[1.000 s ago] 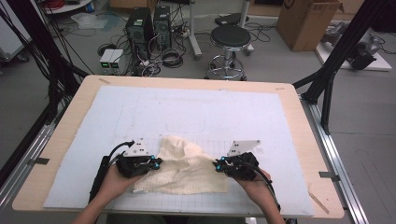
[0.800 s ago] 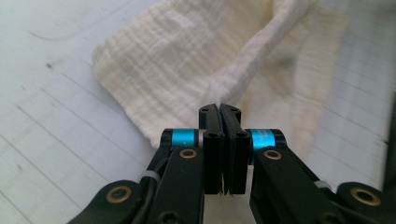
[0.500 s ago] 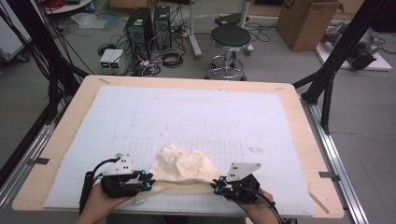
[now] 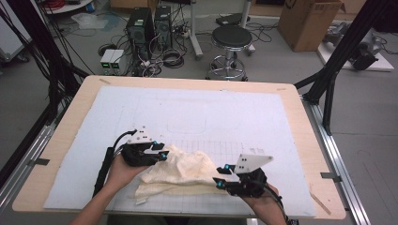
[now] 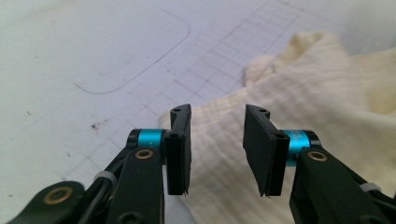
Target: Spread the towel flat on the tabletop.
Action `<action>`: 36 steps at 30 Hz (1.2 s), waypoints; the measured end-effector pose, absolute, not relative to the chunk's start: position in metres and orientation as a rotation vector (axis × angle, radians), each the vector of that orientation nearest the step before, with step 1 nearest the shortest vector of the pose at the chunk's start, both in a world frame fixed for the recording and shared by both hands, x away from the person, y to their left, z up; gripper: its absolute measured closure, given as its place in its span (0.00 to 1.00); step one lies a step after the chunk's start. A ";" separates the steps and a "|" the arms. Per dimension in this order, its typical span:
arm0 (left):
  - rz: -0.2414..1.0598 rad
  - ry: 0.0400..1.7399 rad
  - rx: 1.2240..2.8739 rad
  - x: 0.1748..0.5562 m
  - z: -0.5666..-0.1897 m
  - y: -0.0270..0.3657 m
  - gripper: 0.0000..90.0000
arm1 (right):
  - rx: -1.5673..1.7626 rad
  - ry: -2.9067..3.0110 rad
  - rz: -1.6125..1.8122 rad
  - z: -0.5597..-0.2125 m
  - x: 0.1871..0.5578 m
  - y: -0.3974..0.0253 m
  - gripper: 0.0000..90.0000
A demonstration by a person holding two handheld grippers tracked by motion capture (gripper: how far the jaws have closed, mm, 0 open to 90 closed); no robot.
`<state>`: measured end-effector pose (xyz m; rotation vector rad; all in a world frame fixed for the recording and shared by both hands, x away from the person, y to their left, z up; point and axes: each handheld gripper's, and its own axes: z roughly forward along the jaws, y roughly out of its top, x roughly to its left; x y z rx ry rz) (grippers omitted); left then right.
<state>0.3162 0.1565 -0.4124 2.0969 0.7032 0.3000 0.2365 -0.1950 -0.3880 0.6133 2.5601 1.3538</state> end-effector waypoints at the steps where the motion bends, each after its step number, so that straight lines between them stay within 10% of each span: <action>1: 0.298 0.717 2.104 0.320 -0.415 0.155 0.69 | 0.624 2.550 1.372 -0.387 0.243 -0.195 0.70; 14: 0.270 0.737 2.209 0.333 -0.436 0.150 0.75 | 0.738 2.652 1.144 -0.426 0.308 -0.168 0.73; 23: 0.324 0.753 2.225 0.331 -0.436 0.148 0.95 | 0.752 2.702 1.128 -0.438 0.310 -0.164 0.94; 36: 0.400 0.783 2.164 0.316 -0.419 0.173 0.98 | 0.824 2.574 1.086 -0.420 0.290 -0.200 0.96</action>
